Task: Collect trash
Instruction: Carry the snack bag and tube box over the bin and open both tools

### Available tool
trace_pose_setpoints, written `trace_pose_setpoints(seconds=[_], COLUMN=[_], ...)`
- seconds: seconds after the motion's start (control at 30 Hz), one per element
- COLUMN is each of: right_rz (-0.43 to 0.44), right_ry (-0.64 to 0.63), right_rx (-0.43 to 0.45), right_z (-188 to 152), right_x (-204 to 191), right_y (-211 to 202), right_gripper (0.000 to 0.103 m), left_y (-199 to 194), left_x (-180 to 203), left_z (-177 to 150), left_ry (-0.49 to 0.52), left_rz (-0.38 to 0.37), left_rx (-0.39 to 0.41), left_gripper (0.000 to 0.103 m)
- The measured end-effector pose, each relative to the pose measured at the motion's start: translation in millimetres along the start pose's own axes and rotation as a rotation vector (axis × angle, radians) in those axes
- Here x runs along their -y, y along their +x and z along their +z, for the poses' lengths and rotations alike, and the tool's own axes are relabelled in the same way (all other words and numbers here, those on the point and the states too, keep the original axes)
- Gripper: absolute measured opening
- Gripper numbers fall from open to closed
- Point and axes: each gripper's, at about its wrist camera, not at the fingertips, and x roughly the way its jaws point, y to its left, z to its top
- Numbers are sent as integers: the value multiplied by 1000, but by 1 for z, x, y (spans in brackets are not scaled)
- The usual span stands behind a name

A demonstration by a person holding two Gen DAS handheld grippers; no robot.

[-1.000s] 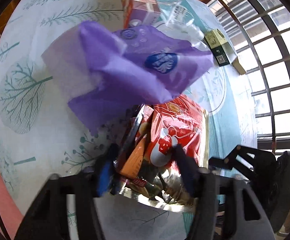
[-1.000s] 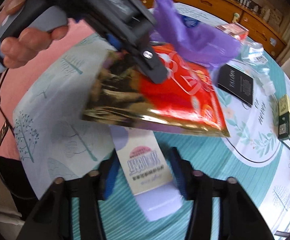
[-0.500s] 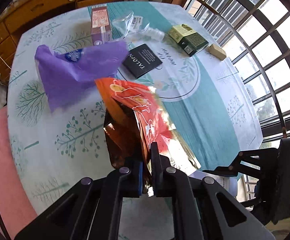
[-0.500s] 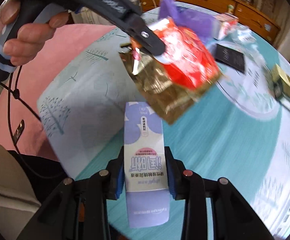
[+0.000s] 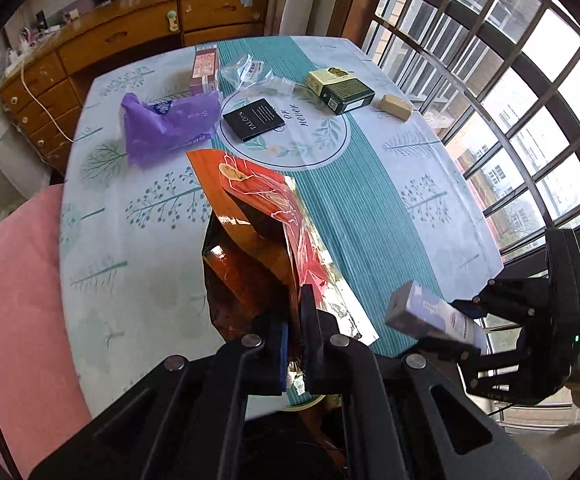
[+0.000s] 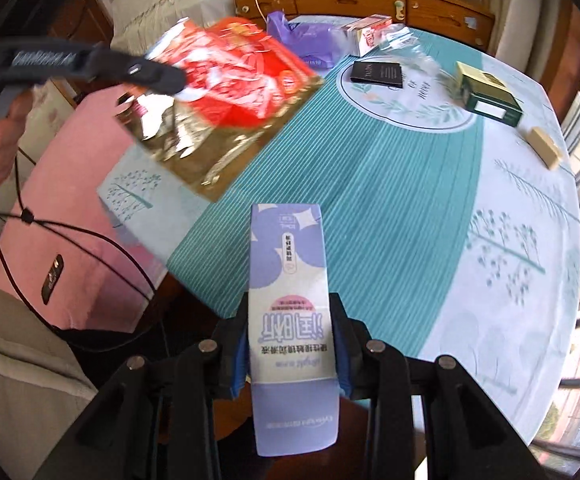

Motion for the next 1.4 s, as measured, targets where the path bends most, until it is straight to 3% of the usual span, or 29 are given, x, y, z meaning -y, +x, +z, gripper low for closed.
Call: trace_pose_setpoints(seconds=[0.33, 0.57, 0.77, 1.1, 1.27, 1.4], right_rz=[76, 139, 181, 163, 112, 71], right_ry=[-55, -115, -89, 58, 134, 230], right_rx=[24, -28, -74, -159, -203, -237], right_z=[-38, -66, -86, -117, -142, -168], right_x=[-17, -40, -54, -67, -69, -59], right_y=[-25, -19, -4, 58, 121, 184], right_gripper=[35, 35, 35, 35, 35, 35], left_y=[-52, -55, -44, 21, 87, 153], left_x=[34, 45, 49, 41, 35, 29], left_z=[-73, -130, -162, -215, -251, -273], left_ry=[-81, -152, -162, -170, -158, -132], left_rz=[130, 159, 141, 45, 28, 65], left_rx=[69, 20, -50, -179, -239, -260], left_gripper=[3, 3, 3, 3, 3, 3])
